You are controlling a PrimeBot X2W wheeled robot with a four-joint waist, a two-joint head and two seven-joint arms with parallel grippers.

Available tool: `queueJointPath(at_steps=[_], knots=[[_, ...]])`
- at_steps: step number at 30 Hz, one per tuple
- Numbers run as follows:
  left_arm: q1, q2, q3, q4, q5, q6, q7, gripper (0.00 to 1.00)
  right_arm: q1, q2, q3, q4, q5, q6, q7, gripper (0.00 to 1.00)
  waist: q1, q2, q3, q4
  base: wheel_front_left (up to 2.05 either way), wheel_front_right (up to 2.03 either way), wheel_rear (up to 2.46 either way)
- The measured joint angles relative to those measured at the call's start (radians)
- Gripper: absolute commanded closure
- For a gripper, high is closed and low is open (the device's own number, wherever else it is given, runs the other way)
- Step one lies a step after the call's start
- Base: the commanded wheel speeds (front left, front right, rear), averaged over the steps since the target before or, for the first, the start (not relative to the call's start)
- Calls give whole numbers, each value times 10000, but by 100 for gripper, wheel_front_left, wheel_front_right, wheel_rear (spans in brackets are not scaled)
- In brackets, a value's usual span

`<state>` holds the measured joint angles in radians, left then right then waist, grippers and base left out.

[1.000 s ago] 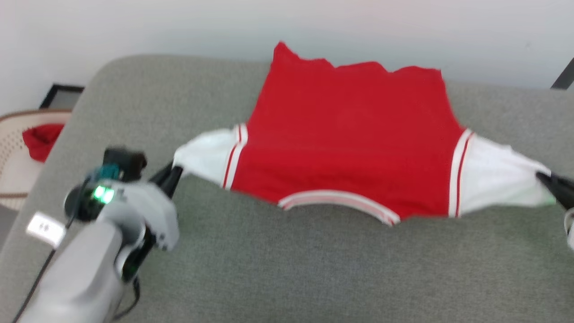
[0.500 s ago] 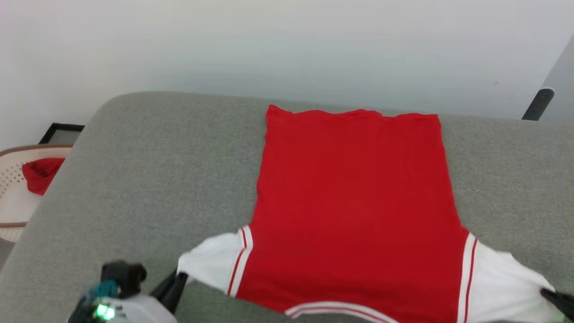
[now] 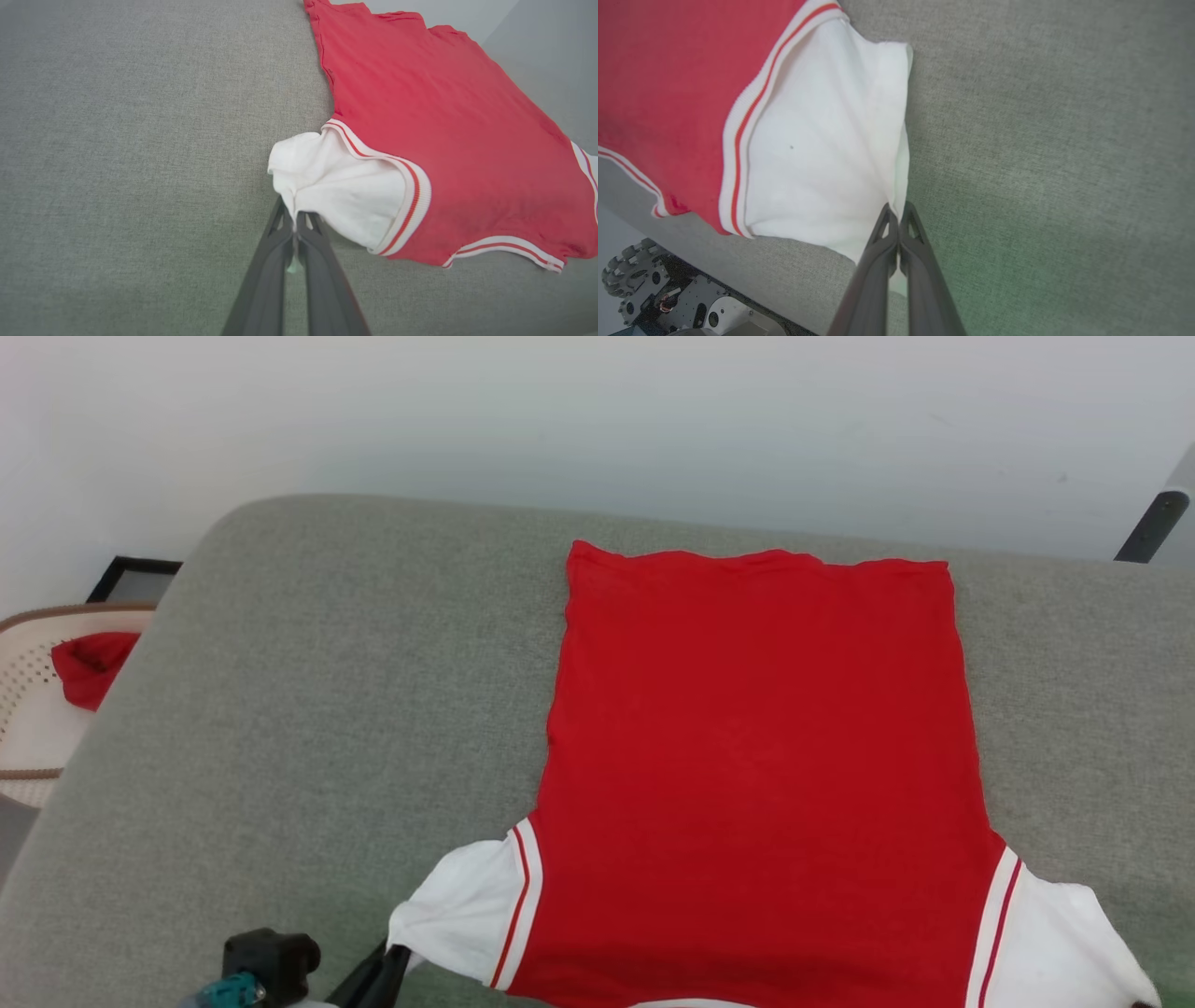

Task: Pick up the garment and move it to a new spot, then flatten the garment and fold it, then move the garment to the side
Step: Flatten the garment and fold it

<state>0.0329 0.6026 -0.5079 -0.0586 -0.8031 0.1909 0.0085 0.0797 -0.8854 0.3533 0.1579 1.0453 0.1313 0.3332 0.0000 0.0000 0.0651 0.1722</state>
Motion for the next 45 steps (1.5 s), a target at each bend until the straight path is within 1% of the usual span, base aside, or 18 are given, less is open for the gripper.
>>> queueJointPath(at_steps=[3,4,5,6,7,8,14,20,23,27,30,32,37,42,45], knots=[[-26,-35,-77,59,40,-6,0,100,122,305,-257,-81,-508,0,303,100,0,0,99,32,0,0,0],[-41,-58,-96,90,40,-13,0,100,121,407,-355,-81,-683,0,401,90,0,0,135,39,0,0,0],[-65,-90,-117,113,40,-19,-2,100,121,493,-454,-90,-840,0,527,75,1,0,167,48,0,0,0],[-88,-117,-134,132,44,-33,-6,100,121,566,-562,-127,-1022,0,663,51,0,0,201,55,0,0,0],[-113,-134,-161,157,56,-56,-15,100,118,635,-658,-188,-1229,0,765,14,0,0,240,60,0,0,0],[-142,-169,-194,178,59,-71,-17,100,116,729,-796,-238,-1346,0,876,0,1,0,280,68,0,0,0],[-333,-341,-305,276,130,-163,-171,100,166,859,-1655,-1072,-2036,0,1806,0,0,0,507,138,0,0,0],[-546,-543,-403,330,219,-221,-332,100,93,1001,-3049,-2596,-2731,0,2592,0,0,0,809,185,0,0,0],[-708,-677,-474,382,291,-257,-408,100,-547,1066,-3473,-3289,-3198,0,2851,0,0,0,1007,216,0,0,0],[-1111,-892,-602,489,418,-428,-541,100,-2191,1089,-3430,-3521,-3800,0,2876,0,0,0,1340,283,0,0,0],[-1510,-1101,-725,640,546,-608,-635,100,-3740,1189,-3049,-2955,-4138,0,2786,0,0,0,1638,378,0,0,0],[-1811,-1248,-849,761,650,-773,-686,100,-4793,1354,-2761,-2336,-4297,0,2706,0,0,0,1846,475,0,0,0],[-2593,-1705,-1200,1135,844,-1220,-825,100,-7244,1379,-1906,-314,-4598,0,2644,0,0,0,2355,897,0,0,0],[-3208,-2132,-1488,1638,1012,-1630,-1014,100,-8988,1331,-1166,1555,-4690,0,3030,0,0,0,2876,1469,0,0,0],[-3494,-2362,-1628,1948,1049,-1864,-1156,100,-9739,1315,-846,2573,-4660,0,3384,0,0,0,3203,1818,0,0,0]])
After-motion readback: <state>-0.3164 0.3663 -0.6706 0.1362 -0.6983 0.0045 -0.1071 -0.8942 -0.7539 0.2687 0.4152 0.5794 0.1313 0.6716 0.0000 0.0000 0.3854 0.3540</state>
